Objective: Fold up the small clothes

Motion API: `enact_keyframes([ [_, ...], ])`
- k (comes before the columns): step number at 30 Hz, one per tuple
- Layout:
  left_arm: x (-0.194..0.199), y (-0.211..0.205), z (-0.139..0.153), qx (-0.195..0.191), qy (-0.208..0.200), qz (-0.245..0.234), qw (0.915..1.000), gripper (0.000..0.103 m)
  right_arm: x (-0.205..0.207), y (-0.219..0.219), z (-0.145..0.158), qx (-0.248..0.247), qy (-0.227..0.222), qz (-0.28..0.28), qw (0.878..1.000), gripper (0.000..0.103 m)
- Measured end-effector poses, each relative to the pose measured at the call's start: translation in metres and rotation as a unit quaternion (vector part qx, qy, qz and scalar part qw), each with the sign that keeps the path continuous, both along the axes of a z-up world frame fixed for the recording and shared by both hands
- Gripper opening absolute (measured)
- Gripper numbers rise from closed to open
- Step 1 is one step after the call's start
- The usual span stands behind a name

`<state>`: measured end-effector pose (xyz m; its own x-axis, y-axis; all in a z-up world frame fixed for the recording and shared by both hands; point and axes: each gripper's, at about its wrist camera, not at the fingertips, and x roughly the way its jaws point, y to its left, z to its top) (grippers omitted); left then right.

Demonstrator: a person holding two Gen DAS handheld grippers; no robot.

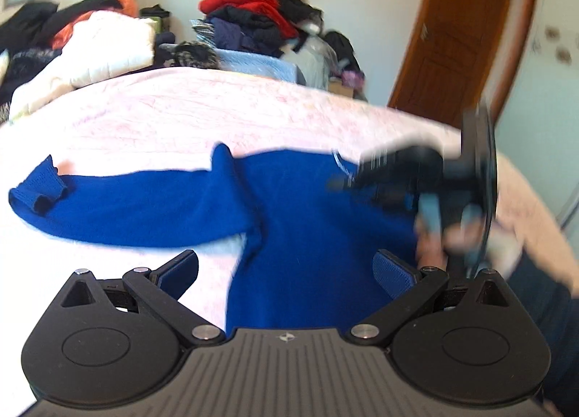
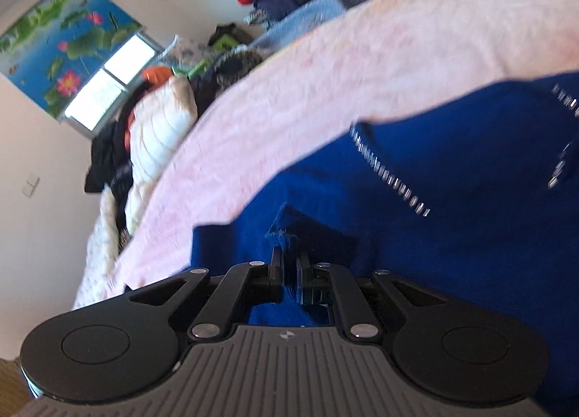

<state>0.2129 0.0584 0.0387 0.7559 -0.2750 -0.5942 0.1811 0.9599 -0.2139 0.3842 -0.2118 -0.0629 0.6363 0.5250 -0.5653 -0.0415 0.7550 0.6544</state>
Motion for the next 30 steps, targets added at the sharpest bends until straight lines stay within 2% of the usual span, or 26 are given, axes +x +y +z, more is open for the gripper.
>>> enact_keyframes([
  [2,0.015,0.008,0.002,-0.020,-0.011,0.007,0.9997,0.103,-0.005,-0.009,-0.007,0.001,0.013,-0.002,1.000,0.028],
  [3,0.023,0.010,0.001,-0.034,-0.011,0.005,0.9994,0.103,-0.007,-0.013,-0.008,0.017,0.015,-0.003,1.000,0.043],
  [4,0.033,0.011,0.000,-0.053,-0.004,0.000,0.9986,0.103,-0.006,-0.024,-0.010,0.040,0.014,-0.005,0.999,0.053],
  [6,0.053,0.012,-0.007,-0.112,0.025,-0.023,0.9931,0.103,-0.018,-0.045,-0.005,0.077,0.007,-0.024,0.997,0.059],
  [8,0.075,0.011,-0.015,-0.192,0.061,-0.045,0.9786,0.103,-0.033,-0.066,-0.001,0.115,-0.003,-0.045,0.992,0.062],
  [9,0.085,0.010,-0.018,-0.222,0.072,-0.058,0.9706,0.103,-0.042,-0.076,0.000,0.128,-0.003,-0.054,0.990,0.066],
  [10,0.096,0.006,-0.022,-0.237,0.082,-0.069,0.9656,0.103,-0.052,-0.085,0.000,0.137,-0.001,-0.062,0.989,0.065],
  [14,0.135,-0.021,-0.039,-0.194,0.106,-0.062,0.9732,0.103,-0.094,-0.113,-0.004,0.120,0.001,-0.079,0.990,0.065],
  [16,0.151,-0.026,-0.055,-0.201,0.138,-0.042,0.9688,0.101,-0.112,-0.126,-0.006,0.117,0.006,-0.084,0.990,0.065],
  [18,0.161,-0.031,-0.066,-0.213,0.156,-0.048,0.9633,0.077,-0.127,-0.134,-0.009,0.114,0.006,-0.091,0.989,0.065],
  [19,0.165,-0.033,-0.070,-0.210,0.173,-0.043,0.9612,0.058,-0.132,-0.137,-0.011,0.114,0.007,-0.091,0.989,0.065],
  [20,0.170,-0.035,-0.076,-0.210,0.192,-0.032,0.9582,0.055,-0.137,-0.139,-0.012,0.115,0.007,-0.088,0.989,0.065],
  [22,0.176,-0.039,-0.084,-0.219,0.222,-0.024,0.9499,0.055,-0.143,-0.140,-0.013,0.109,0.007,-0.079,0.991,0.065],
  [23,0.178,-0.042,-0.087,-0.217,0.226,-0.023,0.9493,0.055,-0.143,-0.138,-0.013,0.099,0.006,-0.075,0.992,0.065],
  [25,0.179,-0.046,-0.087,-0.197,0.222,-0.011,0.9550,0.055,-0.144,-0.138,-0.013,0.082,0.004,-0.075,0.994,0.065],
  [28,0.179,-0.050,-0.086,-0.186,0.216,0.000,0.9587,0.055,-0.146,-0.148,-0.019,0.094,0.006,-0.084,0.992,0.065],
  [30,0.180,-0.058,-0.086,-0.154,0.216,-0.006,0.9641,0.025,-0.147,-0.153,-0.019,0.091,0.002,-0.093,0.992,0.065],
])
